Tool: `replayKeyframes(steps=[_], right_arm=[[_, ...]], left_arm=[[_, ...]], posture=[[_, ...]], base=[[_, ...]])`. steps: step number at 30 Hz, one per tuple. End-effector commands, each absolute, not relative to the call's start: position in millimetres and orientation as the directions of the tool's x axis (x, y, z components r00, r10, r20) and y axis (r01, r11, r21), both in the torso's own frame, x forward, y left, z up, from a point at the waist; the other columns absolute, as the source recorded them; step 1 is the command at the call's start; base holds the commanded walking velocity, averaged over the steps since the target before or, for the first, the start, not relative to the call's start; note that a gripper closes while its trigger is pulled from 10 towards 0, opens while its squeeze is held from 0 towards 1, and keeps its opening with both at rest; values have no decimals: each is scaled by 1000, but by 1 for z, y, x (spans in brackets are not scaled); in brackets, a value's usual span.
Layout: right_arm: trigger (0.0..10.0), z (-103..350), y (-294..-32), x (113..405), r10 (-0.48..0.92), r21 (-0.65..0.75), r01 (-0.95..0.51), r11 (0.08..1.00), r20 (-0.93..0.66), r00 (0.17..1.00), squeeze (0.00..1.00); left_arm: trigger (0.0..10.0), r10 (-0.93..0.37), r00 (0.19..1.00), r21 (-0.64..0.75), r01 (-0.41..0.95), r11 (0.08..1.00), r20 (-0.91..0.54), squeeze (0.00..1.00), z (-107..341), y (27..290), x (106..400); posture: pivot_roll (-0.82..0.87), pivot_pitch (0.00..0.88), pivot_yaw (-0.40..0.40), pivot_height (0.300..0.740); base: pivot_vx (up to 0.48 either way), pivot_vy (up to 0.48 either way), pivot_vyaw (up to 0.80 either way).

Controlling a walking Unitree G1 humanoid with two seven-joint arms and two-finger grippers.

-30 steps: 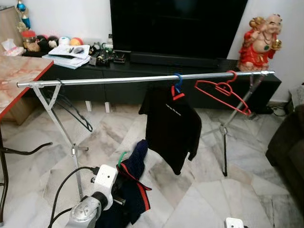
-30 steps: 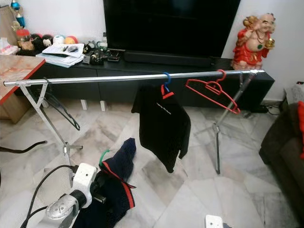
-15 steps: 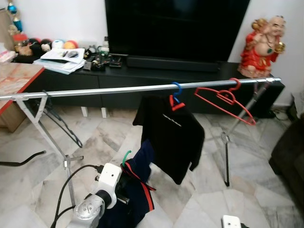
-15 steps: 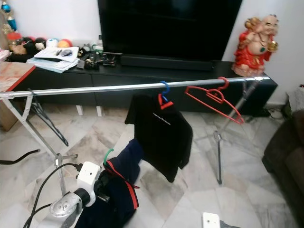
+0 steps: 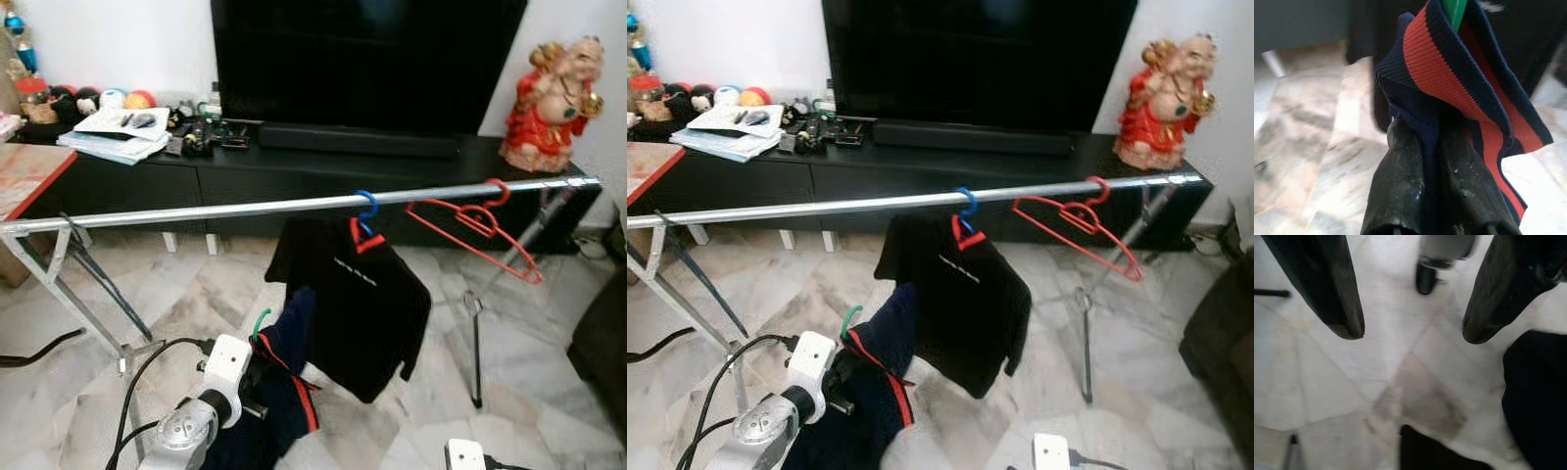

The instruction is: Hang hanger

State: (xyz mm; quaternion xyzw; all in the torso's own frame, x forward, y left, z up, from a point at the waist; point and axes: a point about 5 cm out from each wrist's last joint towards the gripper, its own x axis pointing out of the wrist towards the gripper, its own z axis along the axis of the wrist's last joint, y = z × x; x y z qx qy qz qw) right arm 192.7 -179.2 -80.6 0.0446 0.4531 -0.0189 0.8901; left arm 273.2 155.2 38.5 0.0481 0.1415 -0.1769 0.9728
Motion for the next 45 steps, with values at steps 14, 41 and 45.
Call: replayKeyframes(steps=[14,41,45], right_arm=[[10000,-82,-202,183,-28,20,75,997,-810,586,0],[10000,-85,-191,180,9,27,23,999,-820,573,0],[10000,-85,-190,180,12,28,19,999,-819,573,0]], left_arm=[[10000,-261,925,79,293,953,-278,0,41,158,279],[10000,-141,933,200,215,956,-331,0,34,170,279],[10000,-84,941,235,168,957,-328,0,35,177,278]], posture=[[36,40,-44,740],[37,55,-54,740],[43,56,-56,740]], base=[[69,0,41],[0,-324,174],[0,0,0]])
